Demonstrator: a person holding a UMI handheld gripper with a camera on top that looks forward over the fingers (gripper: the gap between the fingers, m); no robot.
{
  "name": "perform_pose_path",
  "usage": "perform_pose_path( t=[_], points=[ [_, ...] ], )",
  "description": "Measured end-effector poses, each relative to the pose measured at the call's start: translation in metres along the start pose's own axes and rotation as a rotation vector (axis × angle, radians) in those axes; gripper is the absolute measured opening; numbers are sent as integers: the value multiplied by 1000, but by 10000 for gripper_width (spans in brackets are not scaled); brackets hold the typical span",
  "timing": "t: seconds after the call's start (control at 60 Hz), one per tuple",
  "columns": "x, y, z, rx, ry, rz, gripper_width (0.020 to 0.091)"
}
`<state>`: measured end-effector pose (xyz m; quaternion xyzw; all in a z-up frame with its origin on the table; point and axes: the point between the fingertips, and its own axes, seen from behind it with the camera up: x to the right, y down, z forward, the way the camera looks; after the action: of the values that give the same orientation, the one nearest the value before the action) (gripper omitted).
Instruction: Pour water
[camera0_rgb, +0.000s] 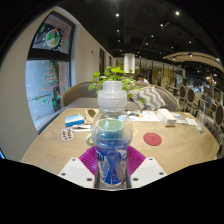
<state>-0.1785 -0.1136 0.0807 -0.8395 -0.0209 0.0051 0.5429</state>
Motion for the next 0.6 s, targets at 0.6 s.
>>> perform_pose_path(
  t=[0.6],
  points=[
    [-145, -187, 7, 71, -481, 908, 343]
  ],
)
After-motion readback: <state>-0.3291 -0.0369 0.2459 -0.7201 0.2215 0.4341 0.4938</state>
